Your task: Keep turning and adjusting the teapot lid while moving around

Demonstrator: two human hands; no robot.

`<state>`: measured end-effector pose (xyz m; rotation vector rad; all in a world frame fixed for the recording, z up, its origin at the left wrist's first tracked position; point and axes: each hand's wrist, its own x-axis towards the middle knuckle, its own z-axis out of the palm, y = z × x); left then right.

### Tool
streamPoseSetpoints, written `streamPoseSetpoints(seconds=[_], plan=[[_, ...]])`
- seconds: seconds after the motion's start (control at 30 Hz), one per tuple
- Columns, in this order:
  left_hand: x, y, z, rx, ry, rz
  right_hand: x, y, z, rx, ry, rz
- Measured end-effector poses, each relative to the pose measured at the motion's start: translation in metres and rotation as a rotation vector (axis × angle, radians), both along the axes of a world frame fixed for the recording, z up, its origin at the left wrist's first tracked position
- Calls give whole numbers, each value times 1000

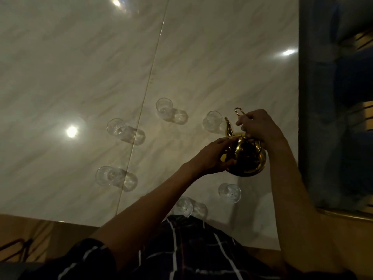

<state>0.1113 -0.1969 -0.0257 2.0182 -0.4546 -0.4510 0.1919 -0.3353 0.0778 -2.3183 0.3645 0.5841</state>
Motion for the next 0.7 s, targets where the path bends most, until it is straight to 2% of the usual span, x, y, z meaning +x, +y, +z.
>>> streamPoseSetpoints(seconds=[0.7], plan=[[-3,-4,14,-20,-104,11,-2,-1,29,-20,-16,13]])
